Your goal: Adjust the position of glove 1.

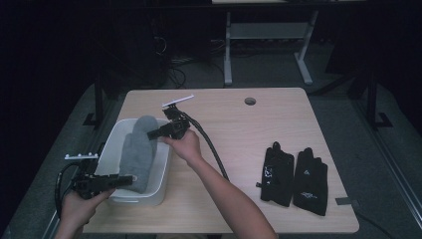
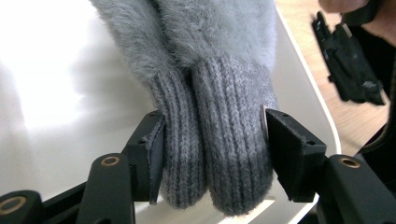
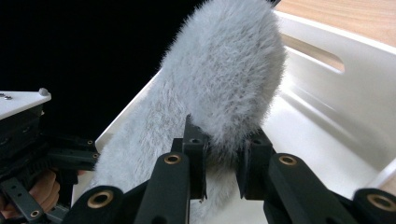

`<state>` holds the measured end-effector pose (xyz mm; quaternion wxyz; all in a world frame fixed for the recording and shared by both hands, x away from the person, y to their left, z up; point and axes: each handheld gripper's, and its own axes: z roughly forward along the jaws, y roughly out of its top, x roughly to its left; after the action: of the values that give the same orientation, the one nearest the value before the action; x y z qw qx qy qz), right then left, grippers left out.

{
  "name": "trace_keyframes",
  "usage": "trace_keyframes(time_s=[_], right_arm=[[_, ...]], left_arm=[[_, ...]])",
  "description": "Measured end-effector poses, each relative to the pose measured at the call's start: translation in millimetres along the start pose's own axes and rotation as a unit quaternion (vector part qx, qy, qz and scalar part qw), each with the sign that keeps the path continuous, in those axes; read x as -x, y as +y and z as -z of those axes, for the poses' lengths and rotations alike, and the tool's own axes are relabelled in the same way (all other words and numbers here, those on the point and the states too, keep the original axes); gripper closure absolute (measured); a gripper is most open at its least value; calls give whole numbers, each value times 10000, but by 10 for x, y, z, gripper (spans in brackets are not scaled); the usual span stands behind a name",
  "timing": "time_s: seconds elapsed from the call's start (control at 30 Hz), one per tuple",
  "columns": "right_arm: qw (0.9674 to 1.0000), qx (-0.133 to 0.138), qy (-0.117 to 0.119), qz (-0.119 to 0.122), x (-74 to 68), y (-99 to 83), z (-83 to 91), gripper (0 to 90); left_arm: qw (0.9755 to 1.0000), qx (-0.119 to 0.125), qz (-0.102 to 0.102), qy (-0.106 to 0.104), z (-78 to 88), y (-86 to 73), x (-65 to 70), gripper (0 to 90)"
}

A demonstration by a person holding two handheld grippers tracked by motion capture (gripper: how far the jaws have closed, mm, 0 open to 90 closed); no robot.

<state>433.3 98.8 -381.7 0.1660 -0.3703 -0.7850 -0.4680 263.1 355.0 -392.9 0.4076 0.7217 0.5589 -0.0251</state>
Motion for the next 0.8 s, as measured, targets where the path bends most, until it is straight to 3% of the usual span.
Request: trace_keyframes(time_s=[0.33, 0.43, 0.5, 0.6, 0.8], right_arm=[[10000, -33, 2, 92, 7, -10, 3, 762], [9996, -180, -49, 196, 19, -24, -22, 763], [9993, -312, 18, 211, 6, -31, -51, 765], [9984, -454, -78, 320, -10, -55, -116, 765], [9977, -501, -116, 442, -65, -43, -177, 763]], left_arm=[[9999, -86, -78, 112, 3, 23, 26, 371], [9999, 16, -8, 133, 23, 20, 35, 336], [9999, 94, -43, 37, 38, 26, 56, 349], [9998, 20, -159, 100, 43, 46, 81, 350], [9995, 136, -250, 123, 66, 89, 129, 352]])
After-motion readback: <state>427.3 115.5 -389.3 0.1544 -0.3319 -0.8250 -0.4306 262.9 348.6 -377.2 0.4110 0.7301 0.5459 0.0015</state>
